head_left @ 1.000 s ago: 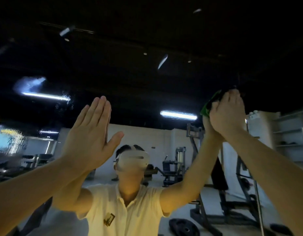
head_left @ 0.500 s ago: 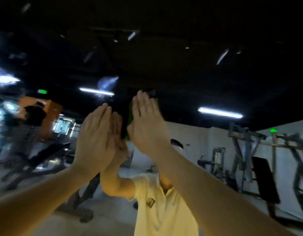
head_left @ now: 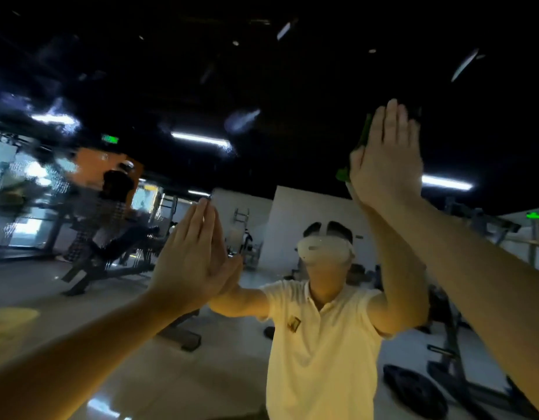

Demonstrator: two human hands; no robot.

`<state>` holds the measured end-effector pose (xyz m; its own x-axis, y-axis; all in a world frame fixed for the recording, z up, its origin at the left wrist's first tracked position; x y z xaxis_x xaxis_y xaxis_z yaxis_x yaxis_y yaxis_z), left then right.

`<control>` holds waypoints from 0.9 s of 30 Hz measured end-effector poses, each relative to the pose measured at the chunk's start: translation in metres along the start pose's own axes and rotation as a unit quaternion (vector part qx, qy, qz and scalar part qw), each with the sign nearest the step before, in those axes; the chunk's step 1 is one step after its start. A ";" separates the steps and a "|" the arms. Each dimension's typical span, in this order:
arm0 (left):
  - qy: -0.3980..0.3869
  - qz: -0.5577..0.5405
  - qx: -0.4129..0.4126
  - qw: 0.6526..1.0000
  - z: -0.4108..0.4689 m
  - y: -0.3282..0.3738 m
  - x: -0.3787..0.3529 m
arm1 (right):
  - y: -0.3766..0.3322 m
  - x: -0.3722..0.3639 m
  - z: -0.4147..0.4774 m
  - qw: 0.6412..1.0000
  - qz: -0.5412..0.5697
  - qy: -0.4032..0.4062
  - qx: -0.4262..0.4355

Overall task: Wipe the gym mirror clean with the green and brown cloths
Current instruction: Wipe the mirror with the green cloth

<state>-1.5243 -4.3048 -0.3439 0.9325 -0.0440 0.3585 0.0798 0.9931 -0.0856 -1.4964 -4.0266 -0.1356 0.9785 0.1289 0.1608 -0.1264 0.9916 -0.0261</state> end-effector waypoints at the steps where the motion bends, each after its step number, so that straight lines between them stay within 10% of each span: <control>1: -0.003 0.004 -0.004 1.000 0.000 -0.001 -0.001 | -0.004 -0.008 -0.002 0.999 -0.019 0.025 -0.018; 14: -0.004 -0.049 0.000 0.999 -0.064 0.034 0.000 | -0.060 -0.100 -0.318 0.908 0.006 -0.163 0.386; 23: -0.082 -0.060 0.025 0.995 -0.089 0.043 -0.002 | 0.119 -0.051 -0.214 0.997 0.023 -0.072 0.019; 27: -0.133 -0.053 0.029 0.989 -0.088 0.045 0.012 | 0.085 -0.058 -0.262 0.993 0.016 -0.107 0.050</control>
<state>-1.4783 -4.2704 -0.4254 0.7932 -0.1265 0.5956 0.1454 0.9892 0.0164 -1.5217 -3.9515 -0.4055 0.9183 0.1479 0.3671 -0.1824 0.9813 0.0612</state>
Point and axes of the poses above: each hand's wrist, its own z-axis towards the middle knuckle, its own x-axis out of the back of the hand, y = z × x, the point moved 6 cm from there along z, towards the middle knuckle, and after that the axes turned 11 degrees about -x, right-handed, at the moved point
